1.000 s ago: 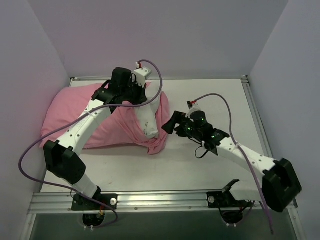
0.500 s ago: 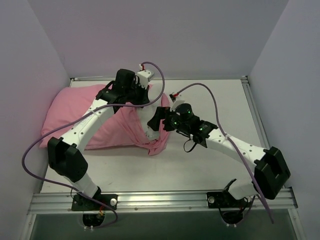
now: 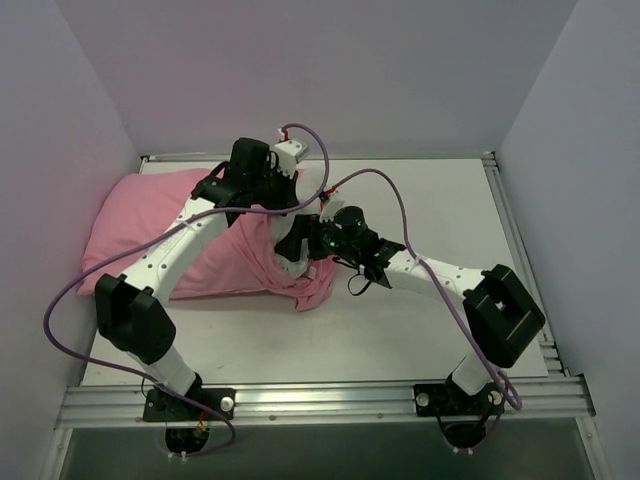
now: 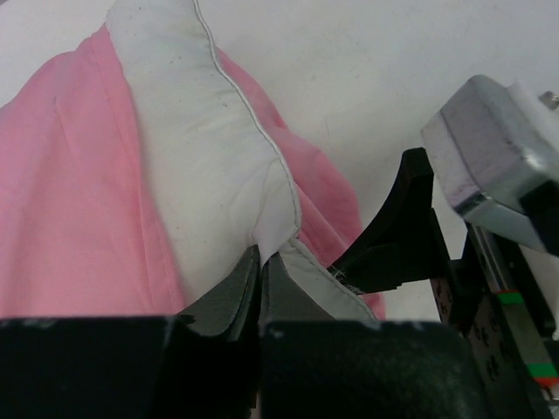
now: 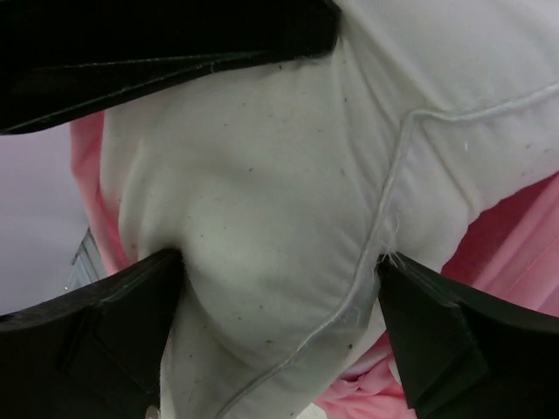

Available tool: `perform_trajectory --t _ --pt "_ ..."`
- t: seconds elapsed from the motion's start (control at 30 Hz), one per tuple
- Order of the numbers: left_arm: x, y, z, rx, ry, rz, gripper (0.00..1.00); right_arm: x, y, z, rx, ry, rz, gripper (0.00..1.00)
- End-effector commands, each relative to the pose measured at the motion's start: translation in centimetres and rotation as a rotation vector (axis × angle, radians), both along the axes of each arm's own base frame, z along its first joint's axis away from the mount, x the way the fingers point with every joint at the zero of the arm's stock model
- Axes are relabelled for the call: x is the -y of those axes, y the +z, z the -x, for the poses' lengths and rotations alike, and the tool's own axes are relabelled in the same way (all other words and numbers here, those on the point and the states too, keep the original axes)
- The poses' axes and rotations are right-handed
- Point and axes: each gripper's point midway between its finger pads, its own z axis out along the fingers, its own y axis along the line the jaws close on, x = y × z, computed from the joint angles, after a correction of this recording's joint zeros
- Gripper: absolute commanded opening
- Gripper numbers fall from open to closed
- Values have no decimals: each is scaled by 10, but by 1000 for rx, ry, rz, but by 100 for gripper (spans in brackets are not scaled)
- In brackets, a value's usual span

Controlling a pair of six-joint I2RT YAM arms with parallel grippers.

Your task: Remove the pillowcase from the pillow

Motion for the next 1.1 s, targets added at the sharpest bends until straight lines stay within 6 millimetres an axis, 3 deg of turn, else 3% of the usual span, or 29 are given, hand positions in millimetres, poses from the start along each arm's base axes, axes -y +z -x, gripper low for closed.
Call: perform_trajectory --t 0.0,0.07,0.1,0.13,0.17,0.23,0.27,0.33,0.5,0.63,0.67,0.7,0.73,0.87,1.07 --pt "21 58 -1 127 -52 119 2 -27 18 -5 40 62 -103 84" --pt "22 59 0 123 -61 123 2 -31 18 -8 25 62 -128 58" --pt "22 59 1 123 -64 121 2 -29 12 -11 5 52 -133 30" --pt "20 56 4 111 -71 104 2 -29 11 -12 -6 43 -142 15" --pt "19 53 5 103 -79 90 10 -28 10 -13 -17 37 -149 0" --pt "13 47 12 83 -116 31 56 -26 10 -14 -38 11 -158 0" --pt "12 44 16 72 -136 12 95 -25 9 -15 -42 4 -159 0" --pt "3 42 27 52 -173 -35 94 -24 12 -15 -54 -22 -172 0" --pt "-33 62 51 81 -164 -56 94 -20 33 -17 -67 -77 -271 0" --pt "-75 26 74 45 -149 -252 94 -19 61 -17 -70 -106 -372 0" --pt "-82 25 81 58 -142 -271 94 -19 71 -18 -71 -118 -407 0" --pt "-90 7 88 27 -140 -304 94 -18 79 -19 -66 -126 -424 0" --pt "-97 5 90 38 -128 -321 94 -17 84 -19 -64 -132 -435 0" --pt "-109 16 110 91 -115 -302 94 -14 105 -27 -47 -175 -465 0" --pt "-120 -19 114 111 -104 -422 94 -14 114 -32 -65 -208 -533 0"
